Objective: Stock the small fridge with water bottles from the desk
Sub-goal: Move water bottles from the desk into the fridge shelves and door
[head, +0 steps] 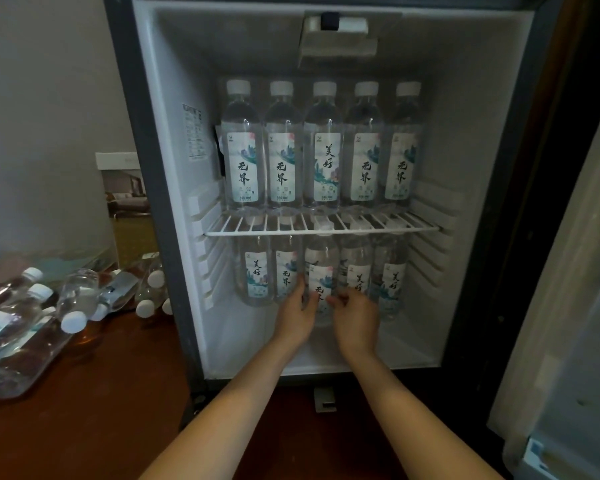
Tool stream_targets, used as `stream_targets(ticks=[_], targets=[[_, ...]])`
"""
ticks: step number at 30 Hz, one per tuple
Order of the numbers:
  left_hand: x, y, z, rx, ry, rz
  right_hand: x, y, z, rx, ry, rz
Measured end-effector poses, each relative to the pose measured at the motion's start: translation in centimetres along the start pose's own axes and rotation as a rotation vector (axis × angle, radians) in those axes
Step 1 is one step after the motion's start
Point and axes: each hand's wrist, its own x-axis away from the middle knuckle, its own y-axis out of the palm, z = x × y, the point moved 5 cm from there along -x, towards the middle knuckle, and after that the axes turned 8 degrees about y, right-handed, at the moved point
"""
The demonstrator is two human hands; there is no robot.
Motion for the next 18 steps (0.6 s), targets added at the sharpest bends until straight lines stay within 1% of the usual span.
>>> stream_targets(ticks=[6, 8, 14, 16, 18], targets=[[0.9, -0.9, -0.6, -0.029, -0.111, -0.035, 1.1, 0.0, 0.6, 0.032, 0.056, -0.003], [1.7, -1.8, -0.2, -0.033, -0.108, -0.023, 2.0, 0.1, 0.6, 0.000, 0.048, -0.030], [6.5, -5.9, 1.4, 0.060, -0.130, 0.060, 5.6, 2.0, -0.7, -0.166, 0.050, -0.215], [8.7, -8.2, 1.6, 0.109, -0.151, 0.079, 7.3, 2.7, -1.8, -0.214, 0.043, -0.302], [10.8, -10.9, 1.6, 0.098, -0.171, 0.102, 9.1, 3.6, -3.2, -0.240, 0.028, -0.395]])
